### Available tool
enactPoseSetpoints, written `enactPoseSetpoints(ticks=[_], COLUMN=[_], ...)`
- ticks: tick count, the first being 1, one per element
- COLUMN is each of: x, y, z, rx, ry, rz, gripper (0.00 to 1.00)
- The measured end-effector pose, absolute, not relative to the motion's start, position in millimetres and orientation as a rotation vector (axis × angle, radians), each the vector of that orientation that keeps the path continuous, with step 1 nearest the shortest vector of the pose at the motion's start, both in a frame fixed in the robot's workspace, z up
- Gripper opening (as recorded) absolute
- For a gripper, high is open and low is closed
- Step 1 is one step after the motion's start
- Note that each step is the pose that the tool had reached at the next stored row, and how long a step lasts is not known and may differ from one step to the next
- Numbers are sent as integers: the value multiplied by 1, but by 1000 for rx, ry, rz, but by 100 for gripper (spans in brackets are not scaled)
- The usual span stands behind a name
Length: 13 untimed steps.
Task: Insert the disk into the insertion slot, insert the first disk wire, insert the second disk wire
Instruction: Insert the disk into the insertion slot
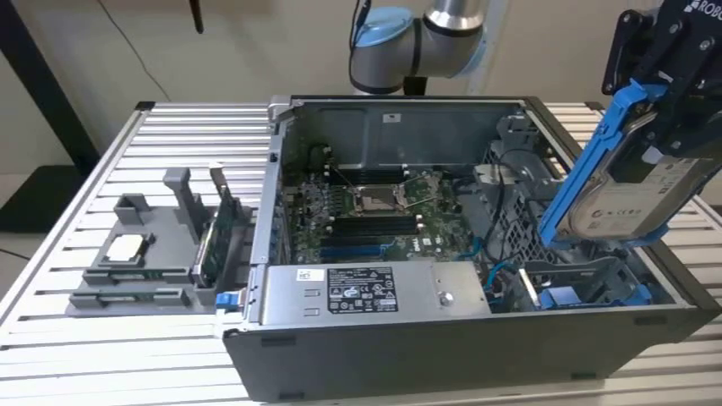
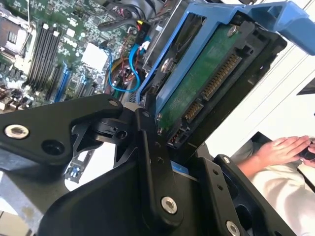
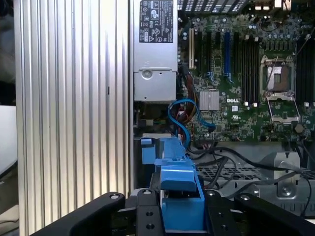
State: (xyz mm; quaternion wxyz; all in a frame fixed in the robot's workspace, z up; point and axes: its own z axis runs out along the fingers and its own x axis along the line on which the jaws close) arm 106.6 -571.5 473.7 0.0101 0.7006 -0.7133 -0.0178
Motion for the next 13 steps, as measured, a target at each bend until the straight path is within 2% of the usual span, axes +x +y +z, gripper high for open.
enactPoseSetpoints(ticks=[13], x=[107], y=[-572], z=[468], rx=[2187], ry=[-2226], rz=[-55], gripper=[33])
